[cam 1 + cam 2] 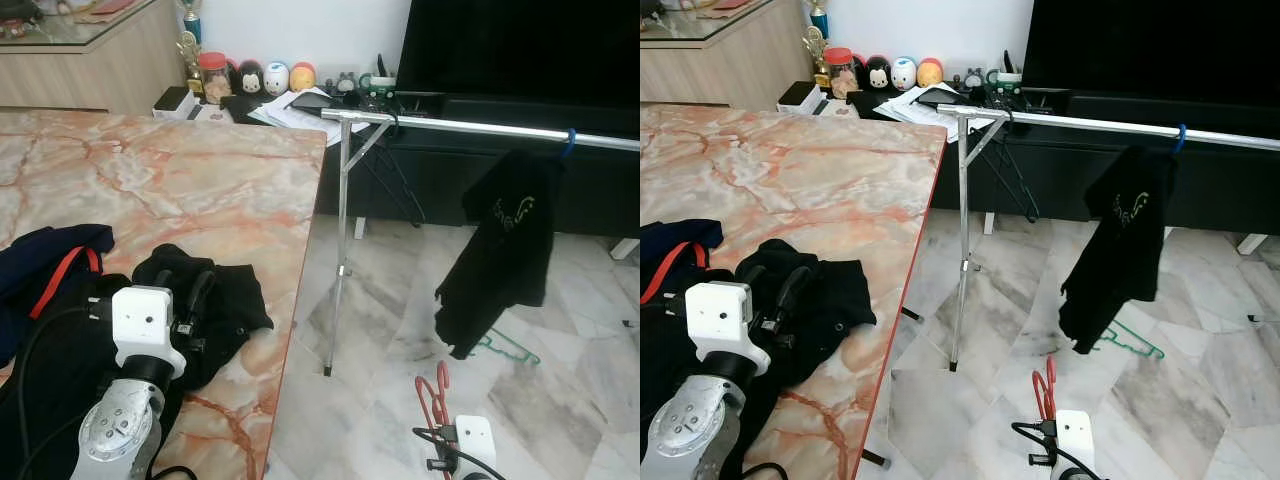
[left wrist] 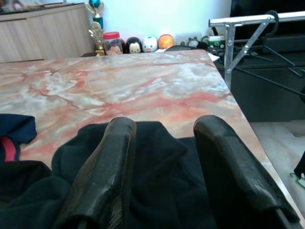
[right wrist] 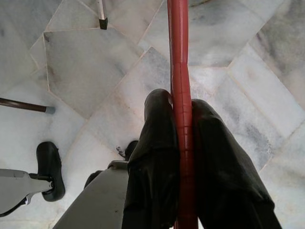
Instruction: Hang hanger
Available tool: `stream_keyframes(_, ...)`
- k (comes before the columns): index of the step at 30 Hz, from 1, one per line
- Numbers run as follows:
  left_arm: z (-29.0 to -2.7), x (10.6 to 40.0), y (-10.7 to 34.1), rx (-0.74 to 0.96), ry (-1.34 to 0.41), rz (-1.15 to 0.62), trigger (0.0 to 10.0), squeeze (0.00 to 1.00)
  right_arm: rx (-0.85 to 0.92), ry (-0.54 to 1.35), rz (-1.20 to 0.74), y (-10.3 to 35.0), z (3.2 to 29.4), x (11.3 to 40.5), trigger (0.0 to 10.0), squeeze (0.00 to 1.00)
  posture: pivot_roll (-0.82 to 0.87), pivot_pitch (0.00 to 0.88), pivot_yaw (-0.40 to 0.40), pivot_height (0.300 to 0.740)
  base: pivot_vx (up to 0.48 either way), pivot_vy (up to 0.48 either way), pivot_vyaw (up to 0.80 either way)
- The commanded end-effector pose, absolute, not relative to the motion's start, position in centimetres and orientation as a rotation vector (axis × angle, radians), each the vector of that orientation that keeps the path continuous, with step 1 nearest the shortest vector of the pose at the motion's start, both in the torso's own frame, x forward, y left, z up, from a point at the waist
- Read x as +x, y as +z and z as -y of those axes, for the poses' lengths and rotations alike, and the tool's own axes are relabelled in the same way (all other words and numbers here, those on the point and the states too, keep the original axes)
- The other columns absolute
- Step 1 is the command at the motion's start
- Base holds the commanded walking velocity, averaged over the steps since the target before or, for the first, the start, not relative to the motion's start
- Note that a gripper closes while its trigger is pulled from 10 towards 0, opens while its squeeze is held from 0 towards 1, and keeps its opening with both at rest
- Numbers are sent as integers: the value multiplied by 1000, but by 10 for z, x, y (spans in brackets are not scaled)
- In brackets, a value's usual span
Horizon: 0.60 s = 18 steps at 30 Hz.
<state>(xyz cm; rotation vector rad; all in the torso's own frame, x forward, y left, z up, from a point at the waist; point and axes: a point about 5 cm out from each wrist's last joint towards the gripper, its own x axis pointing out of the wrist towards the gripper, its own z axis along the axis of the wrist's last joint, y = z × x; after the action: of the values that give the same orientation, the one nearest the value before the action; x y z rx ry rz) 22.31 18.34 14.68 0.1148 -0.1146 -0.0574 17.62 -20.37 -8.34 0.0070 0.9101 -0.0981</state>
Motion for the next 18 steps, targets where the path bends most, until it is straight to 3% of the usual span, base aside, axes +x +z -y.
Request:
stream_keyframes(1,-183,222,147,145,-56,122,10000,0,3,-99,-907,-83,205,176,10000,0,49,27,-31,740,0,0,0)
stream_keyframes(14,-181,226,153,158,-61,149,10000,0,23,-136,-904,-83,206,176,10000,0,47,55,-34,740,0,-361,0)
stream_keyframes(18,-181,227,154,160,-63,155,10000,0,24,-134,-906,-83,206,176,10000,0,48,57,-33,740,0,-369,-453)
